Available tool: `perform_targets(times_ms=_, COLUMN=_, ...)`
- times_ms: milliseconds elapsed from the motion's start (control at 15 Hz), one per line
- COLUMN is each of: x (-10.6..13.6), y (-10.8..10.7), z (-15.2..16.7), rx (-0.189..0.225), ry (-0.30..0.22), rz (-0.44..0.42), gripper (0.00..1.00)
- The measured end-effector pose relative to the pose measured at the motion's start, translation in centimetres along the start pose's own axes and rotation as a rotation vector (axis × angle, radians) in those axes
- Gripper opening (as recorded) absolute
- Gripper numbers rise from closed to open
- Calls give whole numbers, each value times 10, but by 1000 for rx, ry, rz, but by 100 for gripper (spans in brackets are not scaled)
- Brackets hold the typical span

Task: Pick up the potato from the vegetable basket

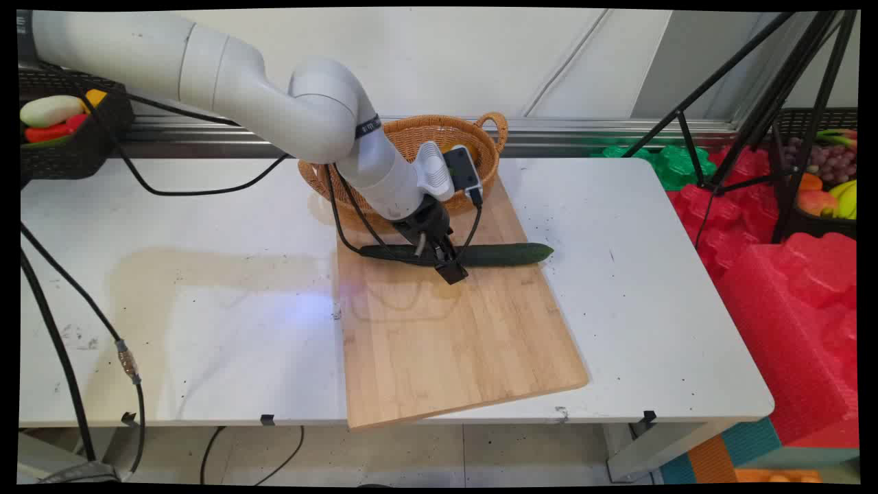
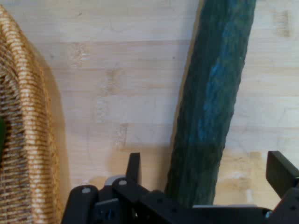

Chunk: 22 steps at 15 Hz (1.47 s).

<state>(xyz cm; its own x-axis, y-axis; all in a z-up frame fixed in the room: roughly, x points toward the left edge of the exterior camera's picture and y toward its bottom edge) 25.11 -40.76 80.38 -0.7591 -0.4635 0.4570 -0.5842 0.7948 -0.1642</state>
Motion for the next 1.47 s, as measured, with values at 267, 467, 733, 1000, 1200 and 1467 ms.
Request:
perform_targets(times_ms=267, x=-3, y=0, z=-8, rx=-10, ry=14, rz=16, gripper=100)
perform_targets(times_ms=467, x=-6, y=-2, z=-20, rx=-24, ry=37, rz=43, gripper=100)
perform_targets(times_ms=733, x=-10, y=-5, z=-40, rx=-36, ry=79, rz=73, gripper=100)
perform_targets(times_ms=1000, x=-15, y=-12, z=-71, rx=-26, ry=150, rz=73, gripper=100)
perform_targets(times_ms=1200, x=-22, y=-18, z=-96, rx=-14, ry=195, rz=61, gripper=100)
perform_targets(times_ms=1467, x=-39, y=-24, z=-130, rx=-5, ry=247, rz=45, gripper=100)
